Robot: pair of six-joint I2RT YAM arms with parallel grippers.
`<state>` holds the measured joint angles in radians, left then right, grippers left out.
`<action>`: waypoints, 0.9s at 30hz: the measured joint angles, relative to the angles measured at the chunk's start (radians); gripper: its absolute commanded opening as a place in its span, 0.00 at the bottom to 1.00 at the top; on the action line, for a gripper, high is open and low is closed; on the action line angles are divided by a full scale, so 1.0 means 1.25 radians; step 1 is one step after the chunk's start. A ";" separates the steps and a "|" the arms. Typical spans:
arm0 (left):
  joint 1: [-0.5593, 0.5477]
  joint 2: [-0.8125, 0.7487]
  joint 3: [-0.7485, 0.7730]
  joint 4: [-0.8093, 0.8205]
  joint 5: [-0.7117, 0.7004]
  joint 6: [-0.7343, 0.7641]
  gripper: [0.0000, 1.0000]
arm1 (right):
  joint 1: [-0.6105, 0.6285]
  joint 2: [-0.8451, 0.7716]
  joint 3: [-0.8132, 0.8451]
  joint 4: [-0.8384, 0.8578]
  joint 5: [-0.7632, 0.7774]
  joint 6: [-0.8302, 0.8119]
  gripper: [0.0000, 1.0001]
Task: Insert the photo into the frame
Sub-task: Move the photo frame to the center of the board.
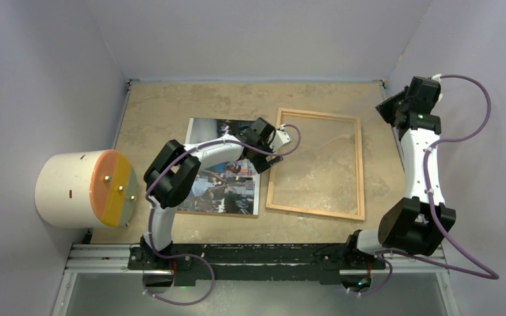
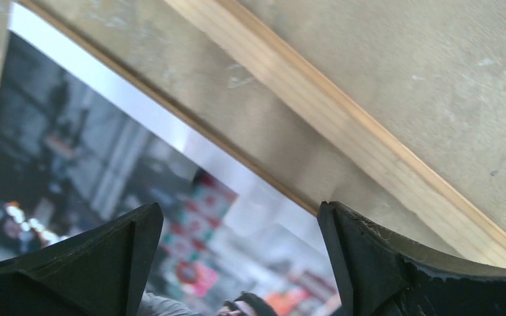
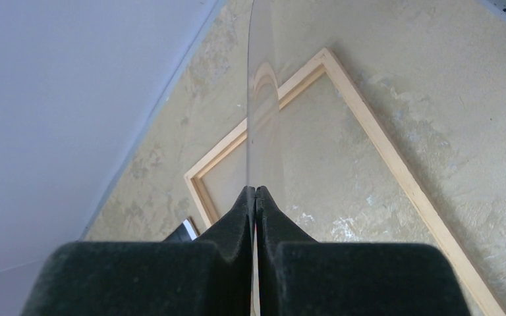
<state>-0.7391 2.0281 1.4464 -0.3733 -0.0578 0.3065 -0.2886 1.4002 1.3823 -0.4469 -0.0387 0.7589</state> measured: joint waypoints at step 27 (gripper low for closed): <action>-0.006 -0.059 0.019 -0.025 -0.054 0.110 0.96 | 0.000 0.000 -0.013 0.045 -0.030 0.008 0.00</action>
<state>-0.7467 1.9545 1.4700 -0.4042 -0.1257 0.4438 -0.2890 1.4006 1.3655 -0.3908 -0.0757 0.7685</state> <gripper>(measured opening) 0.963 0.004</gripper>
